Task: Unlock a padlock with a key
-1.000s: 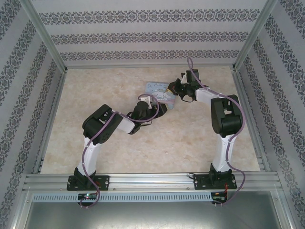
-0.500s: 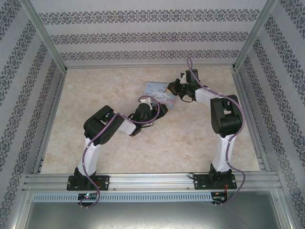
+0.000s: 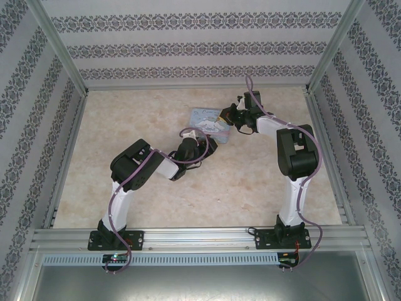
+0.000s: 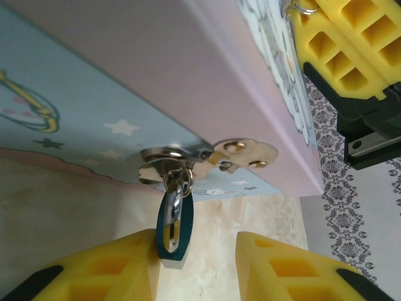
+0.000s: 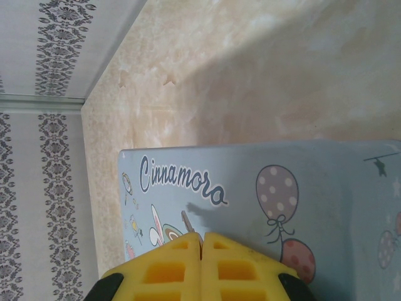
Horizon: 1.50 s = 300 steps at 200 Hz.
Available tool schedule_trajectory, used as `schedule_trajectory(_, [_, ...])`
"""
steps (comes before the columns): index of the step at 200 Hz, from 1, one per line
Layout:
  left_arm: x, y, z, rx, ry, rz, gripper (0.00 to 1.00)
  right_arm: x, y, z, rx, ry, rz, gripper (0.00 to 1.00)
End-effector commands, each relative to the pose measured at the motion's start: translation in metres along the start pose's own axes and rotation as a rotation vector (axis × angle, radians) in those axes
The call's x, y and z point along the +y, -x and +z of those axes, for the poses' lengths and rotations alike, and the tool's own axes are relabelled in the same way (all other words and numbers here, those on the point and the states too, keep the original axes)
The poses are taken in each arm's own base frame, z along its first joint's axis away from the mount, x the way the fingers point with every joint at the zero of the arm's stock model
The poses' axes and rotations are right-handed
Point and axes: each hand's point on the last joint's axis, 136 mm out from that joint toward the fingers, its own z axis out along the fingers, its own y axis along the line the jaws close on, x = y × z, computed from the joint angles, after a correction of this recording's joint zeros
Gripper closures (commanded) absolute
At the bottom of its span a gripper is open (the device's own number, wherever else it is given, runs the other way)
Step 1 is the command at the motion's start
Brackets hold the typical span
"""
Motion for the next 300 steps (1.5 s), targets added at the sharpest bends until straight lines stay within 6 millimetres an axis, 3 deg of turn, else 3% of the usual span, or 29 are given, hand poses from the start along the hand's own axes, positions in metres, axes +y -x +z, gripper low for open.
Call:
schedule_trajectory(1, [0.045,-0.024,-0.003,0.038,0.125,-0.024,0.66,-0.029,-0.026,0.014,0.071,-0.068,0.047,1.0])
schedule_trajectory(28, [0.045,-0.023,-0.003,0.036,0.125,-0.027,0.71,-0.031,-0.027,0.014,0.071,-0.07,0.047,1.0])
schedule_trajectory(83, [0.045,-0.023,-0.003,0.037,0.125,-0.037,0.91,-0.022,-0.022,0.011,0.069,-0.054,0.041,1.0])
schedule_trajectory(123, [0.038,-0.023,-0.009,0.055,0.102,-0.055,1.0,0.023,-0.001,-0.018,0.015,0.022,-0.008,1.0])
schedule_trajectory(150, [0.03,-0.023,-0.016,0.079,0.089,-0.078,1.0,0.056,-0.002,-0.044,-0.006,0.077,-0.055,1.0])
schedule_trajectory(186, [0.021,-0.022,-0.03,0.122,0.096,-0.105,1.0,0.078,-0.032,-0.071,-0.004,0.136,-0.093,1.0])
schedule_trajectory(222, [0.013,-0.019,-0.043,0.154,0.088,-0.114,1.0,0.076,-0.08,-0.089,0.023,0.155,-0.12,1.0])
schedule_trajectory(258, [0.016,-0.015,-0.059,0.157,0.103,-0.132,1.0,0.064,-0.126,-0.102,0.043,0.143,-0.129,1.0])
schedule_trajectory(300, [0.016,-0.007,-0.073,0.149,0.069,-0.18,1.0,0.04,-0.167,-0.096,0.063,0.134,-0.074,1.0])
